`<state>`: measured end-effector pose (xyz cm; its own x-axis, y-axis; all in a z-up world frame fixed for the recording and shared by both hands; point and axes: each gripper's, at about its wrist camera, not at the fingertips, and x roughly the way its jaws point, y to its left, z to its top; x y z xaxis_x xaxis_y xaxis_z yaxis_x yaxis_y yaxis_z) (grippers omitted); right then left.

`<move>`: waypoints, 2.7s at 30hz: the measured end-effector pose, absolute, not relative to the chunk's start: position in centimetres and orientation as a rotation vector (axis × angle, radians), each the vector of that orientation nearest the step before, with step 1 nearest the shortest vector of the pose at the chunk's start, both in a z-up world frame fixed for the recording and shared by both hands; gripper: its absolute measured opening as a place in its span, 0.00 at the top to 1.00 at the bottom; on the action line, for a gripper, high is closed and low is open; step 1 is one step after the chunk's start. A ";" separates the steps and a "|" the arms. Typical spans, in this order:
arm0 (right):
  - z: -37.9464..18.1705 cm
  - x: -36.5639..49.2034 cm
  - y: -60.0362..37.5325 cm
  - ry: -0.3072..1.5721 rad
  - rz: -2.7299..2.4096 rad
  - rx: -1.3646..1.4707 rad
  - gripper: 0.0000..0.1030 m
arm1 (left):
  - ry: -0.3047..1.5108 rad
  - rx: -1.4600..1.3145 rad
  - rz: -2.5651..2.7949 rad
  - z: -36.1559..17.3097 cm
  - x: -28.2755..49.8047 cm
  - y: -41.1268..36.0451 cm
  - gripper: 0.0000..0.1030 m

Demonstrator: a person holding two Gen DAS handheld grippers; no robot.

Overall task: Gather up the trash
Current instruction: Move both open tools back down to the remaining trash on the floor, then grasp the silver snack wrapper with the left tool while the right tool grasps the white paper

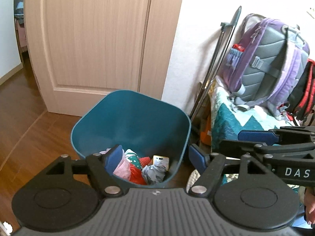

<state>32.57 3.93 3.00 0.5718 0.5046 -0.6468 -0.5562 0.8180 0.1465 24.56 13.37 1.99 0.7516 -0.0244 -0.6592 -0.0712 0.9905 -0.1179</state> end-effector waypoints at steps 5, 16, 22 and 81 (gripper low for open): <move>4.0 30.6 2.5 0.715 0.635 -0.067 0.52 | 0.688 -0.124 0.018 3.6 22.2 12.5 0.22; 4.4 26.6 -0.7 0.711 0.659 -0.059 0.49 | 0.633 -0.130 -0.002 4.8 17.0 11.0 0.03; 1.7 26.0 -2.1 0.765 0.661 -0.054 0.48 | 0.683 -0.132 0.007 2.3 16.6 11.1 0.02; -47.6 40.8 -4.6 1.520 0.256 -0.050 0.53 | 1.422 0.080 -0.080 -47.8 32.2 13.9 0.29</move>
